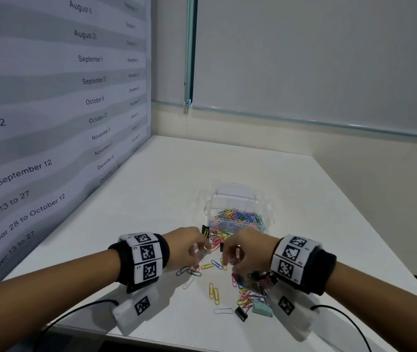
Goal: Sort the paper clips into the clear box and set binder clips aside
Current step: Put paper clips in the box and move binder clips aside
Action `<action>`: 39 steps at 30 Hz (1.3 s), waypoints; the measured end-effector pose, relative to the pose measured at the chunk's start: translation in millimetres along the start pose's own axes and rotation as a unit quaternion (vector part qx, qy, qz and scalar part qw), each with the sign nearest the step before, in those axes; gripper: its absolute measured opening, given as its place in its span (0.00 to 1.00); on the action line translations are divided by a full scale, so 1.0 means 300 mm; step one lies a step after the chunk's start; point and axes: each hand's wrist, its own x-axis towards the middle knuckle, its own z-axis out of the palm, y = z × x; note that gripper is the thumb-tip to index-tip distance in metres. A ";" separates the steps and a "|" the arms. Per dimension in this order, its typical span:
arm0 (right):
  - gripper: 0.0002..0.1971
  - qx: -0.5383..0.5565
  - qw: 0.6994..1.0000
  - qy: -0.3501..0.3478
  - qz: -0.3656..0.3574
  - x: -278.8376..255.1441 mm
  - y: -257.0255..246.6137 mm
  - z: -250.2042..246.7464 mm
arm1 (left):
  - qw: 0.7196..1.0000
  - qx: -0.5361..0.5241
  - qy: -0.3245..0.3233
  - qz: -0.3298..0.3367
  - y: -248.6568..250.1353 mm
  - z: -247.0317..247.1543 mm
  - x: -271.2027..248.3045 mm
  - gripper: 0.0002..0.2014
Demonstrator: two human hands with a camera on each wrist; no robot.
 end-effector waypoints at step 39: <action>0.21 0.051 0.999 0.010 0.005 0.010 -0.093 0.077 | 0.998 0.027 -0.040 -0.043 0.056 0.043 -0.033 0.17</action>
